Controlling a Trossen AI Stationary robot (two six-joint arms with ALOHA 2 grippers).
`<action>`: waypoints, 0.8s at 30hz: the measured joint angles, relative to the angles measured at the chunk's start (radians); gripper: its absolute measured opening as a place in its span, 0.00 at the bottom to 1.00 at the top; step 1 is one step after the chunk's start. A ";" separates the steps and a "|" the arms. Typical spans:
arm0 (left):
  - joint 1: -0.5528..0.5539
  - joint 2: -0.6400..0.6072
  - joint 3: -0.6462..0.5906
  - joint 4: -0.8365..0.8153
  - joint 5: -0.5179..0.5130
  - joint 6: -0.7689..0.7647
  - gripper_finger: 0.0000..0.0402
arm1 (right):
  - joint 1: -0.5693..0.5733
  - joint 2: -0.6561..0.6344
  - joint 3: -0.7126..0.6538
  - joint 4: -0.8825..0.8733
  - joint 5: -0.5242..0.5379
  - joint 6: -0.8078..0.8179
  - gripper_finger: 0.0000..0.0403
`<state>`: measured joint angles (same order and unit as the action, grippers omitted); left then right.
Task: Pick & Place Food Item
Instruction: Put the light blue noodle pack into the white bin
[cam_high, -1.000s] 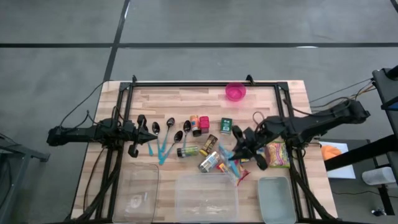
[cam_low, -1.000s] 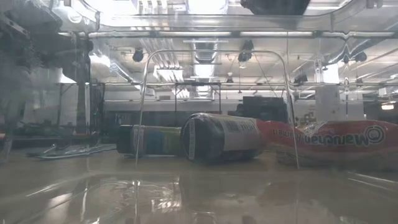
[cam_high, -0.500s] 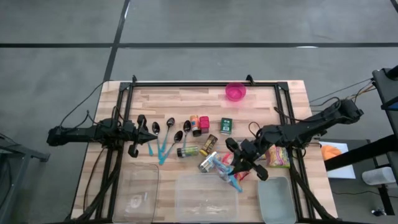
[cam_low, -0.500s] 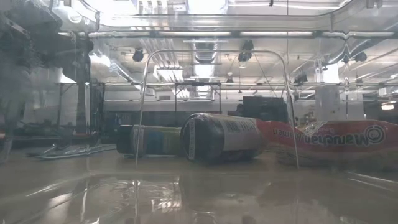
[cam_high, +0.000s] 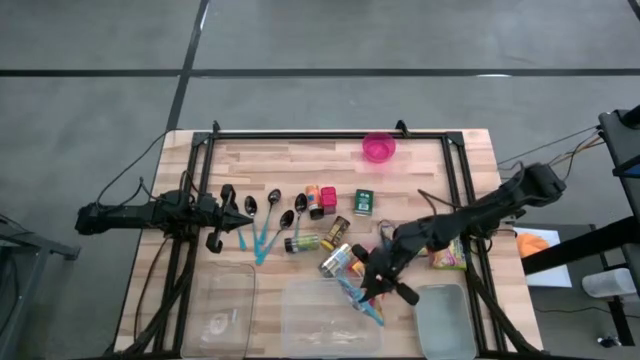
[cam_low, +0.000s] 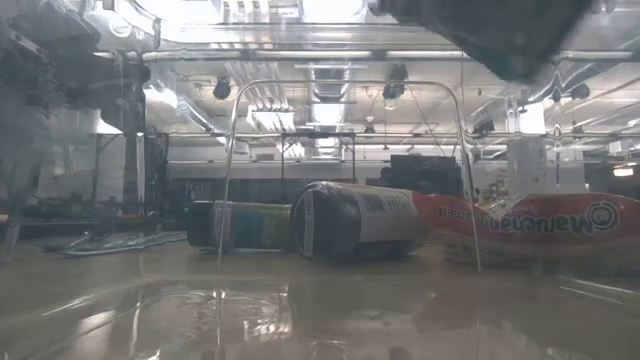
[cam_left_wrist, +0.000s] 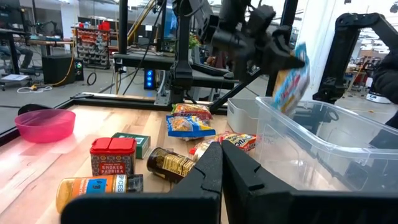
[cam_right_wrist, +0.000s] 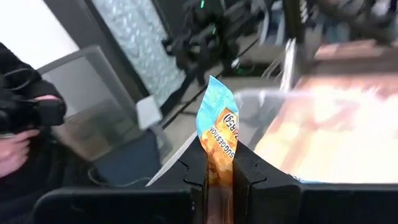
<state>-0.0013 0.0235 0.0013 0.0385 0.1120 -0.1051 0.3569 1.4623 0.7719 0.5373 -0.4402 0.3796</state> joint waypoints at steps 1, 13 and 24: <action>0.000 0.000 0.000 0.000 0.000 0.000 0.00 | 0.000 0.015 0.000 0.000 -0.006 0.012 0.05; 0.000 0.000 0.000 0.000 0.000 0.000 0.00 | 0.000 0.091 0.000 -0.007 -0.059 0.067 0.09; 0.000 0.000 0.000 0.000 0.000 0.000 0.00 | 0.001 0.082 0.000 0.008 -0.058 0.067 0.41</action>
<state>-0.0017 0.0235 0.0011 0.0384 0.1120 -0.1051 0.3577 1.5448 0.7722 0.5457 -0.4984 0.4464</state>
